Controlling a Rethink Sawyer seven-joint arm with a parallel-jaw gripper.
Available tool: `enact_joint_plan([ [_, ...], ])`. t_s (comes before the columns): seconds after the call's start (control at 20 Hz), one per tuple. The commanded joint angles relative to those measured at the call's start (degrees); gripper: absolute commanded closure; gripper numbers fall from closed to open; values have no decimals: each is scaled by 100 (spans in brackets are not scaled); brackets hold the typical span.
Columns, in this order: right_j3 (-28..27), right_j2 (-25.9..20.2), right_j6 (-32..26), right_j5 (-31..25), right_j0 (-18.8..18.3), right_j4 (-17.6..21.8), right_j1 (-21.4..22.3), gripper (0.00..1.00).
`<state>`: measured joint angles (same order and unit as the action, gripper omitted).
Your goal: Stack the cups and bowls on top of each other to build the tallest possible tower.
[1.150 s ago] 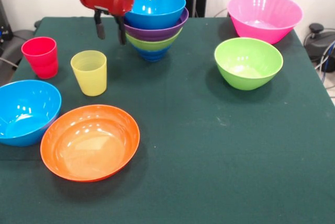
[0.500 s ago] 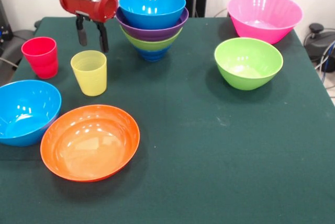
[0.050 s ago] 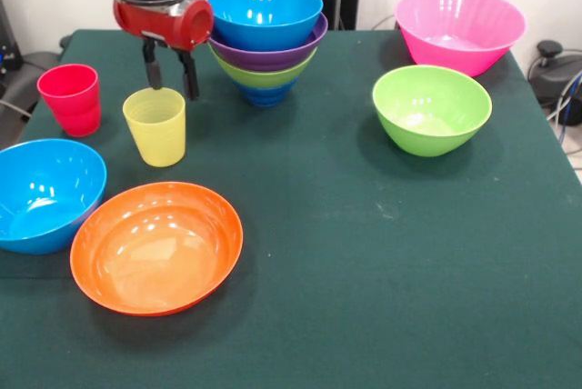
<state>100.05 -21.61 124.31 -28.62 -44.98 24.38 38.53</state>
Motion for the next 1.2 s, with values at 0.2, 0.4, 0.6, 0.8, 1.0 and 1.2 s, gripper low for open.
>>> enact_joint_plan([
  [0.2, -444, -147, -103, -436, 339, -157, -350, 0],
  [0.4, -481, -142, -95, -455, 354, -205, -366, 0],
  [0.6, -512, -172, -104, -477, 349, -269, -384, 0],
  [0.8, -571, -244, -141, -449, 357, -315, -437, 0],
  [1.0, -544, -465, -301, -263, 275, -336, -459, 0],
  [1.2, -523, -586, -355, -249, 227, -423, -499, 0],
])
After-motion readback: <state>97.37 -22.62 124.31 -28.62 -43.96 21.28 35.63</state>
